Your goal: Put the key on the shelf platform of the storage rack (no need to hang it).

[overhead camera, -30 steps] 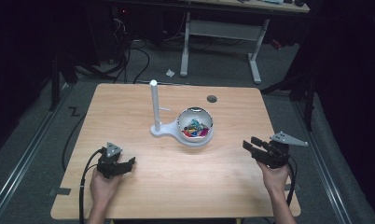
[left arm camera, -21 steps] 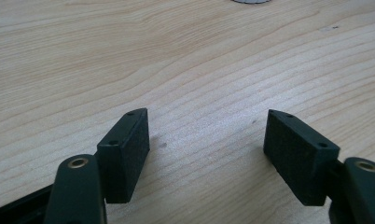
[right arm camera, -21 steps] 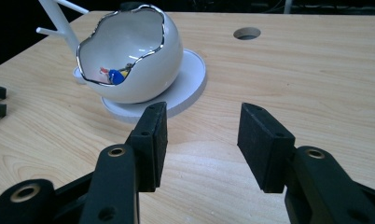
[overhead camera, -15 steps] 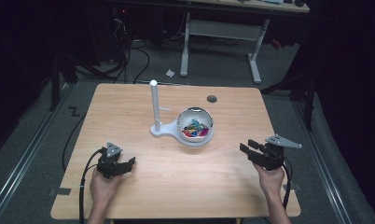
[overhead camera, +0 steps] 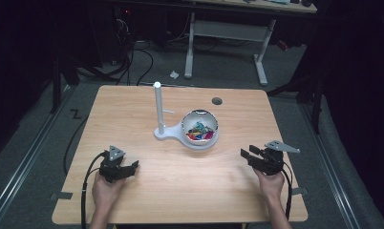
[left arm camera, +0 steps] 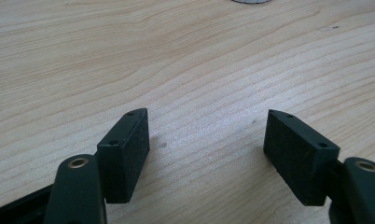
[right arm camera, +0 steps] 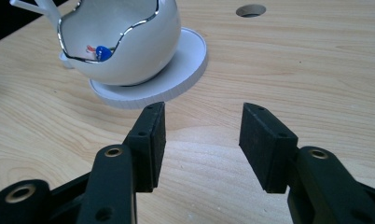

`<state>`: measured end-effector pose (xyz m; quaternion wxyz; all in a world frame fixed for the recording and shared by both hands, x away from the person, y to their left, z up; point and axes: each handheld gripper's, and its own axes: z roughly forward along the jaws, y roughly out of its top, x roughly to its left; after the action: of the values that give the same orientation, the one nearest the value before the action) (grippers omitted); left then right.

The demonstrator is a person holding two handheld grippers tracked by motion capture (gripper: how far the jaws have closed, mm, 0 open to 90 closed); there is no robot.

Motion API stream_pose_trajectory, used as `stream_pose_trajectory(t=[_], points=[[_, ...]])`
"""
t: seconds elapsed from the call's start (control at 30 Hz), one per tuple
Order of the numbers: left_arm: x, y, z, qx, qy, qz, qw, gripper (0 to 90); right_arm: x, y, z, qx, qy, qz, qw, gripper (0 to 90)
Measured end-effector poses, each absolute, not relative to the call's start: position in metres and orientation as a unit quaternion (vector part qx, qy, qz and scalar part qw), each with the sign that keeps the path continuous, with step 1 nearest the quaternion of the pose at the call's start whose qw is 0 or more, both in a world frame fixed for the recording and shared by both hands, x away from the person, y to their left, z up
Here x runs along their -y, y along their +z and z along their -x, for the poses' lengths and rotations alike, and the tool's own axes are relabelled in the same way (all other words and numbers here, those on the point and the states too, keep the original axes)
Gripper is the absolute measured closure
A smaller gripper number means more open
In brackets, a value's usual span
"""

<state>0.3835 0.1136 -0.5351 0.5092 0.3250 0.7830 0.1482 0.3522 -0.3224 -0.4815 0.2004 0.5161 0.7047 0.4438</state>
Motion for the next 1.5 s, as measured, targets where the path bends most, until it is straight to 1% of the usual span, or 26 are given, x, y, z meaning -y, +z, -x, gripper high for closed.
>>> stream_pose_trajectory(t=[0.4, 1.0, 1.5], points=[[-0.113, -0.535, -0.383, -0.784, 0.148, -0.324, 0.509, 31.5, 0.314, -0.499, -0.358, -0.714, 0.427, -0.519, 0.196, 48.5], [-0.113, -0.535, -0.384, -0.785, 0.149, -0.322, 0.509, 31.5, 0.296, -0.517, -0.366, -0.745, 0.358, -0.520, 0.215, 46.0], [-0.113, -0.535, -0.384, -0.784, 0.149, -0.322, 0.509, 31.5, 0.289, -0.526, -0.370, -0.759, 0.333, -0.514, 0.223, 45.4]])
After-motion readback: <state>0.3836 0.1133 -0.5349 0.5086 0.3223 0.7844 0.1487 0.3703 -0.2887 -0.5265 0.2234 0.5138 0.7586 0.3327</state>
